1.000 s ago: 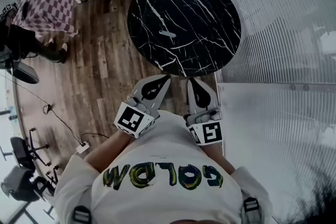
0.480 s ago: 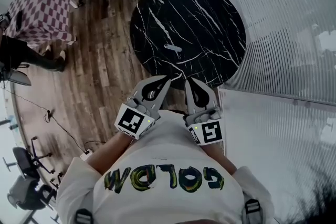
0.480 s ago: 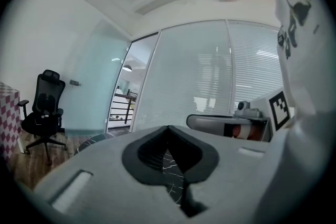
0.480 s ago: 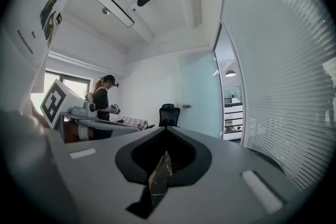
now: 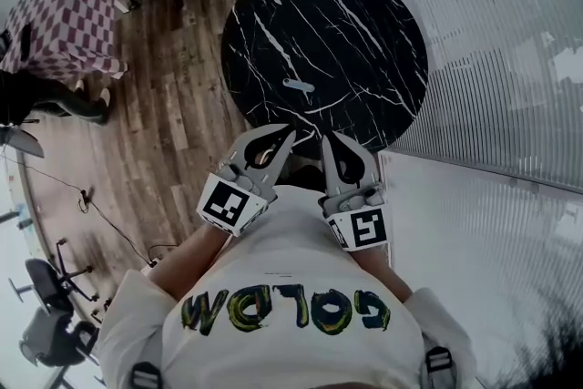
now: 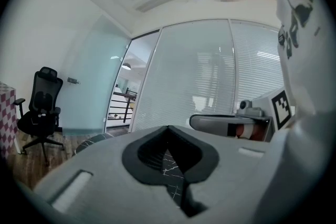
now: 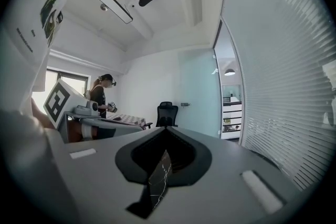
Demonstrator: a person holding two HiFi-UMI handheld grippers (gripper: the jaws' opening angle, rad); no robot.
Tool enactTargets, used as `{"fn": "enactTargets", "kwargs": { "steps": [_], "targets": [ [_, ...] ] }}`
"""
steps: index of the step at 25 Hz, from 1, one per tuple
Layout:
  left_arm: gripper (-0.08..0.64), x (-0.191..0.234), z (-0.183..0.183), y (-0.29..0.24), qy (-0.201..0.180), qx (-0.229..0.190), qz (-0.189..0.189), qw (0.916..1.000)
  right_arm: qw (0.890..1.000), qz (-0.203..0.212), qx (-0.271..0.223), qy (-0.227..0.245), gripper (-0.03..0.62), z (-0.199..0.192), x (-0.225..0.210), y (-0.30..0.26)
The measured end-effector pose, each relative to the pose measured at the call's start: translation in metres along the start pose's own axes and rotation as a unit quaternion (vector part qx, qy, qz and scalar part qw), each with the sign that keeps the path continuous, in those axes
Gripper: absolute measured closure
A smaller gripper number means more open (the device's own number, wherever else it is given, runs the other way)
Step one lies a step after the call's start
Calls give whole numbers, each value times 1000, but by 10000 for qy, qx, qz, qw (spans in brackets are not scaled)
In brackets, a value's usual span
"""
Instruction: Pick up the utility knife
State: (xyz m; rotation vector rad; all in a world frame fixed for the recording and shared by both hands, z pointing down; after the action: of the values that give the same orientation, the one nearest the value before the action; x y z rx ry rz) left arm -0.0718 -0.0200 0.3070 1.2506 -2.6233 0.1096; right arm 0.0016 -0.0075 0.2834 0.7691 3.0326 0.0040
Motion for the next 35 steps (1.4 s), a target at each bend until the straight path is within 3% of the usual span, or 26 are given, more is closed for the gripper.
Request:
{"fn": "enactTargets", "kwargs": {
  "steps": [13, 21, 26, 32, 35],
  "targets": [
    [555, -6, -7, -32, -58, 39, -8, 10000, 9996, 265, 44, 110, 591, 1, -32, -1],
    [541, 9, -27, -49, -40, 221, 88, 9997, 9996, 98, 275, 50, 591, -20, -65, -13],
    [540, 20, -52, -60, -263, 498, 17, 9984, 9989, 106, 452, -23, 591, -45, -77, -20],
    [540, 35, -95, -75, -715, 933, -498, 9918, 9970, 134, 756, -108, 591, -97, -95, -28],
    [537, 48, -120, -78, -657, 1050, -539, 9908, 9965, 151, 821, -92, 591, -123, -98, -32]
  ]
}}
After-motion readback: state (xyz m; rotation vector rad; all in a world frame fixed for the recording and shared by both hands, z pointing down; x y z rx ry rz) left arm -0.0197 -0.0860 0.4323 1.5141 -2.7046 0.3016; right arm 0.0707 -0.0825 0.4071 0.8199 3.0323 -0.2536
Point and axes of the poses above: the fingertips, and each gripper's own axes: y backward along the fingers, x to its left, z out of its top, the point moved 2 cm from there along y, backward along the fingers, and after that the axes turned 8 degrees about -x, right-handed, at the moved point
